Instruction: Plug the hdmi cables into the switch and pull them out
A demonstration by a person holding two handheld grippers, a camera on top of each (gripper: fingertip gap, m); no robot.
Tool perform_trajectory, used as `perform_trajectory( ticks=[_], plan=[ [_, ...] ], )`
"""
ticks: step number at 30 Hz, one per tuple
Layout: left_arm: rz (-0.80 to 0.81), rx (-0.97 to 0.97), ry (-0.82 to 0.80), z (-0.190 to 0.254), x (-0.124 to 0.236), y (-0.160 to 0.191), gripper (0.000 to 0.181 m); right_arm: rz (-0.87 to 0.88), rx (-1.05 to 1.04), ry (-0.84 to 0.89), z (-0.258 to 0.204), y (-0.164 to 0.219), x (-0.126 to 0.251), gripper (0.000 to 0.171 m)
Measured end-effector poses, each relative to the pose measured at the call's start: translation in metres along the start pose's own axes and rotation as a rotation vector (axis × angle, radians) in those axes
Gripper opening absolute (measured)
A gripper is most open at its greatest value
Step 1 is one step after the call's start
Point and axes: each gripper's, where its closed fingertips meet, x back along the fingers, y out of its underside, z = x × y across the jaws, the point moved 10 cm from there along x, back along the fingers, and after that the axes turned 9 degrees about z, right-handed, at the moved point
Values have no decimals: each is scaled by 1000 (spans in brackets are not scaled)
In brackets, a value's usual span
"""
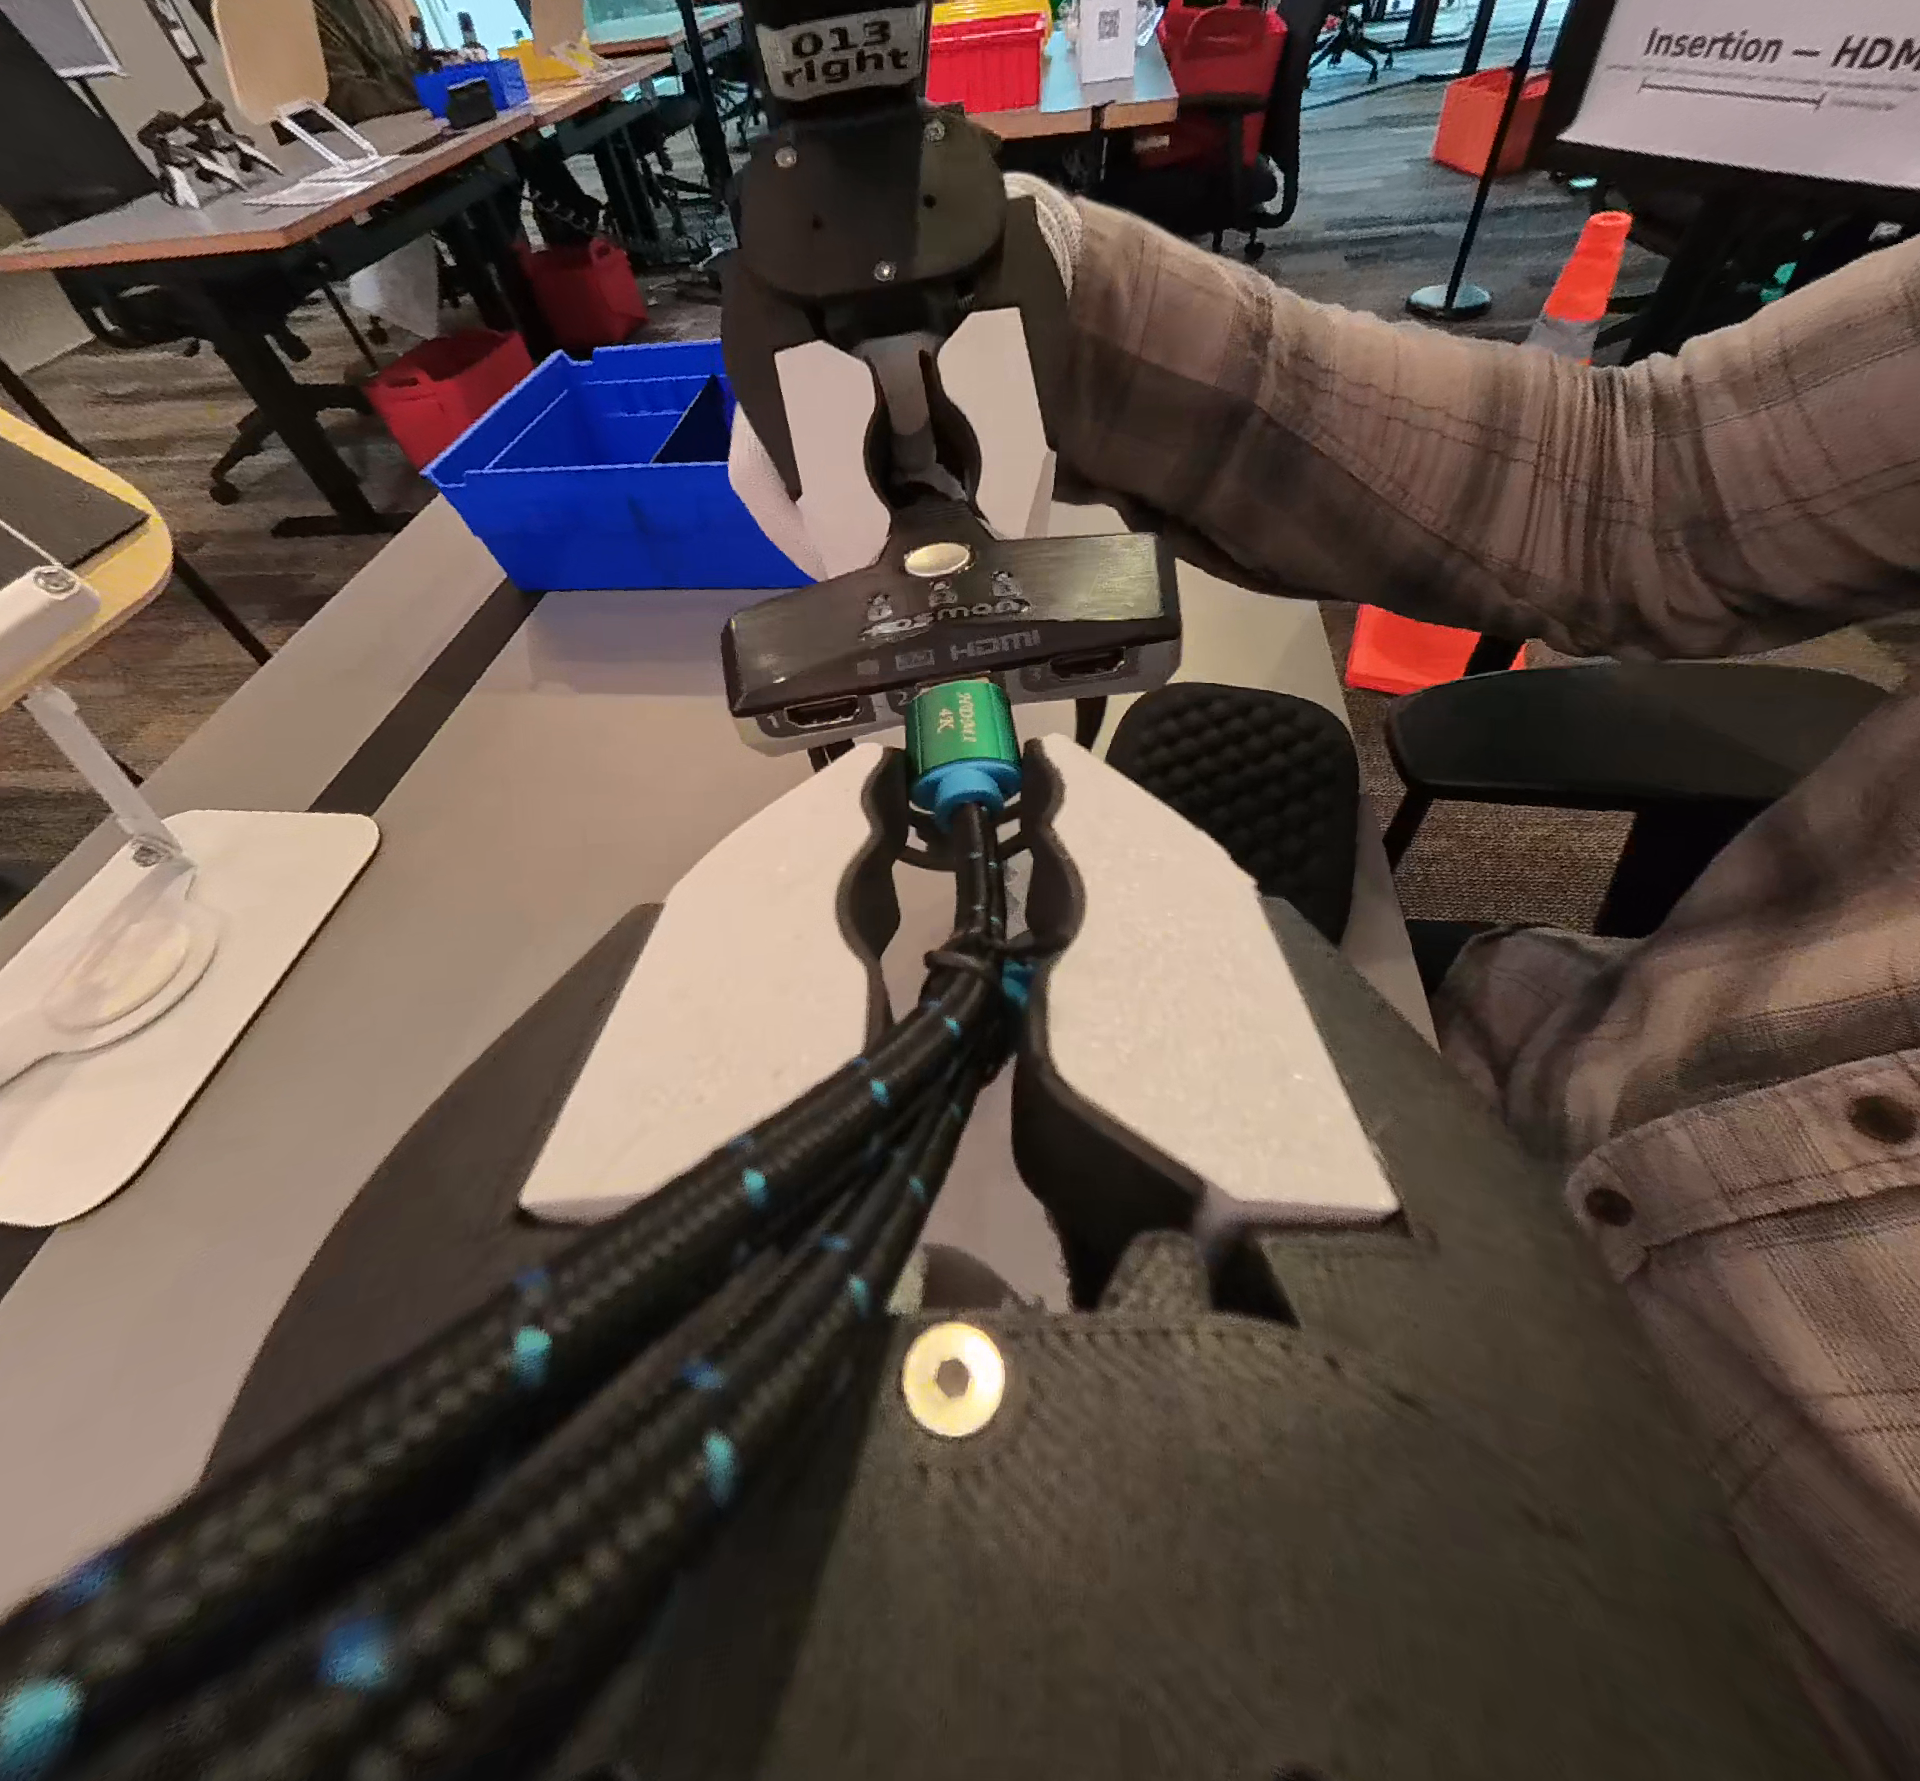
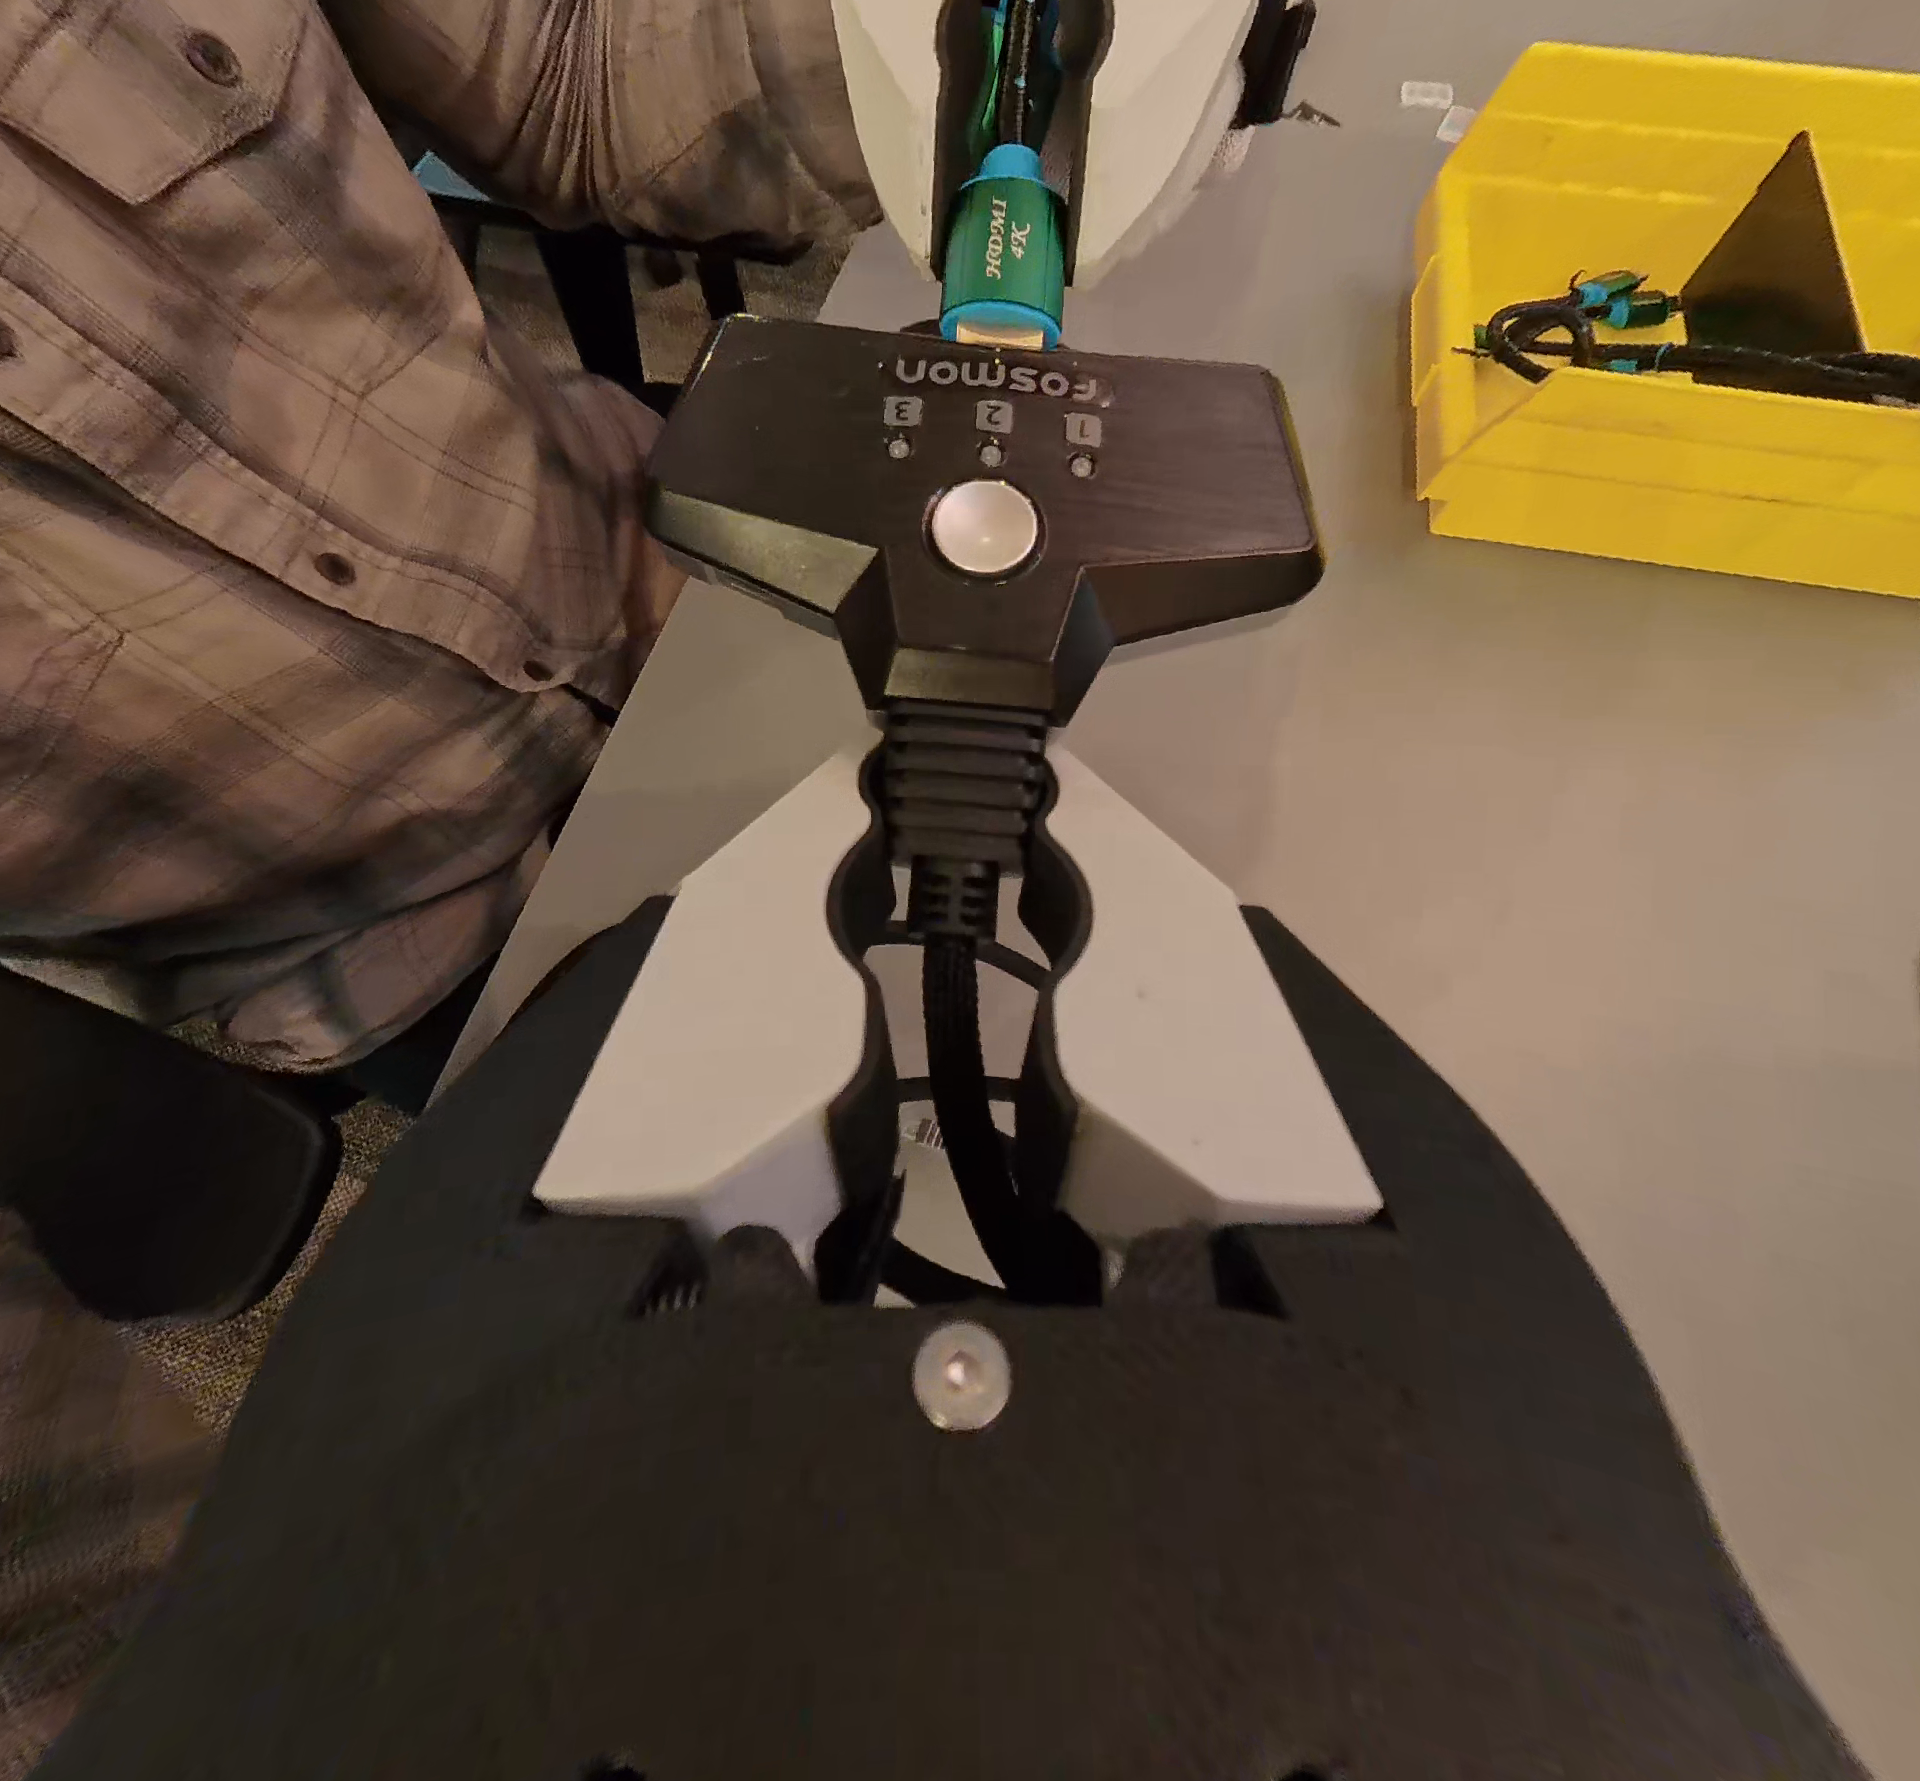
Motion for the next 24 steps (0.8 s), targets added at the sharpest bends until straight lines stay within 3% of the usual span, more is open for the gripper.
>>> perform_trajectory(
  ticks=[8, 14, 19, 24],
  plan=[
    [18, -36, -35, 6, -8, 0, 21, -74, 9, 45, -5, 0, 1, 17],
    [27, -49, -14, 4, -12, 6, 21, -26, 4, 89, -11, 6, 5, 17],
    [4, -43, -121, -10, -9, 12, 46, 54, -26, 177, -13, 24, 11, 17],
    [-82, -6, -254, -36, 9, 25, 50, 13, -115, 289, -11, 56, 20, 17]
  ],
)
